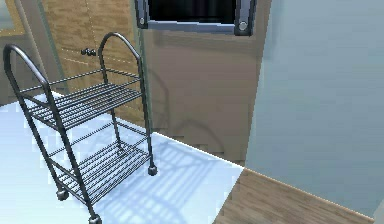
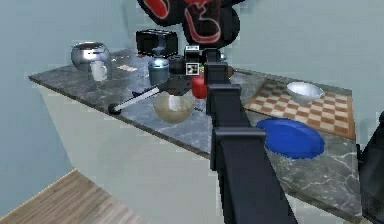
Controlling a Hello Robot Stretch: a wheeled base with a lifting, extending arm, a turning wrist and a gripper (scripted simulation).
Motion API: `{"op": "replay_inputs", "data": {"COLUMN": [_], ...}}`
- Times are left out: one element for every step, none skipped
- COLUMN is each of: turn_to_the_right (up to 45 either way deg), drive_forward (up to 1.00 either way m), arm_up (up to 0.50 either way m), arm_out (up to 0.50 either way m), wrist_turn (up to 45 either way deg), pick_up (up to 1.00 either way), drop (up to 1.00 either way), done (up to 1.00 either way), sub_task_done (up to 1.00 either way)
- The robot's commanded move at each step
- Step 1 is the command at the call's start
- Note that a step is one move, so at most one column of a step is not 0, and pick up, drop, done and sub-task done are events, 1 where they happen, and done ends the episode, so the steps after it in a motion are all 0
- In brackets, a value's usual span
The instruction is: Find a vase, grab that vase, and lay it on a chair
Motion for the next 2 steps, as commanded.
{"op": "replay_inputs", "data": {"turn_to_the_right": [0.0, 0.0], "drive_forward": [0.0, 0.0], "arm_up": [0.0, 0.0], "arm_out": [0.0, 0.0], "wrist_turn": [-45.0, -21.0], "pick_up": [0.0, 0.0], "drop": [0.0, 0.0], "done": [0.0, 0.0], "sub_task_done": [0.0, 0.0]}}
